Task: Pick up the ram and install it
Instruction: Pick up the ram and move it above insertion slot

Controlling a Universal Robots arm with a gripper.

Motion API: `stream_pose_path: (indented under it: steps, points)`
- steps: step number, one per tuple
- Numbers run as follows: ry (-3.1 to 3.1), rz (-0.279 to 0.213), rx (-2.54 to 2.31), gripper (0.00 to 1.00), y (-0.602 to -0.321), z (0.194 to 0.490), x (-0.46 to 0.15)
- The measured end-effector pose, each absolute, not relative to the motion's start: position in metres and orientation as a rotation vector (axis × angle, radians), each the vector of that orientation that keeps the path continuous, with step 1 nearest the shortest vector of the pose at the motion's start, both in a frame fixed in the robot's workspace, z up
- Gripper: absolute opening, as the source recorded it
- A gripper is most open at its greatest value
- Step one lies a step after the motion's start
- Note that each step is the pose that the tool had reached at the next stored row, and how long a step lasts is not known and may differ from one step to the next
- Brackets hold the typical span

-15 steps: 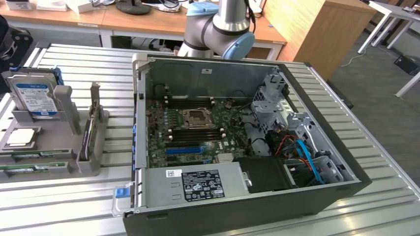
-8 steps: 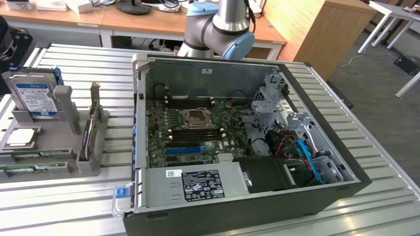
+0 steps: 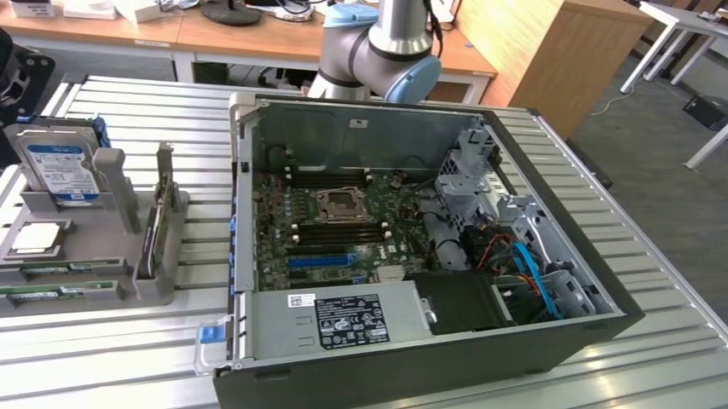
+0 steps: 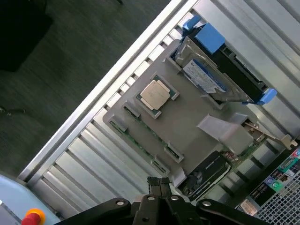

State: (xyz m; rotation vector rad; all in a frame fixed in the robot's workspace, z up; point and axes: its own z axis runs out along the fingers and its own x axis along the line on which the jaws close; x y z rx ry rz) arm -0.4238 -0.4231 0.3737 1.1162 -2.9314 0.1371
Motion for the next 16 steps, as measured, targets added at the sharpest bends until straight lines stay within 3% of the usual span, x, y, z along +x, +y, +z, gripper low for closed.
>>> stream_pose_path:
  steps: [16]
  points:
    - [-2.749, 0.188, 1.504, 0.11, -0.4231, 0.3737, -0.4237]
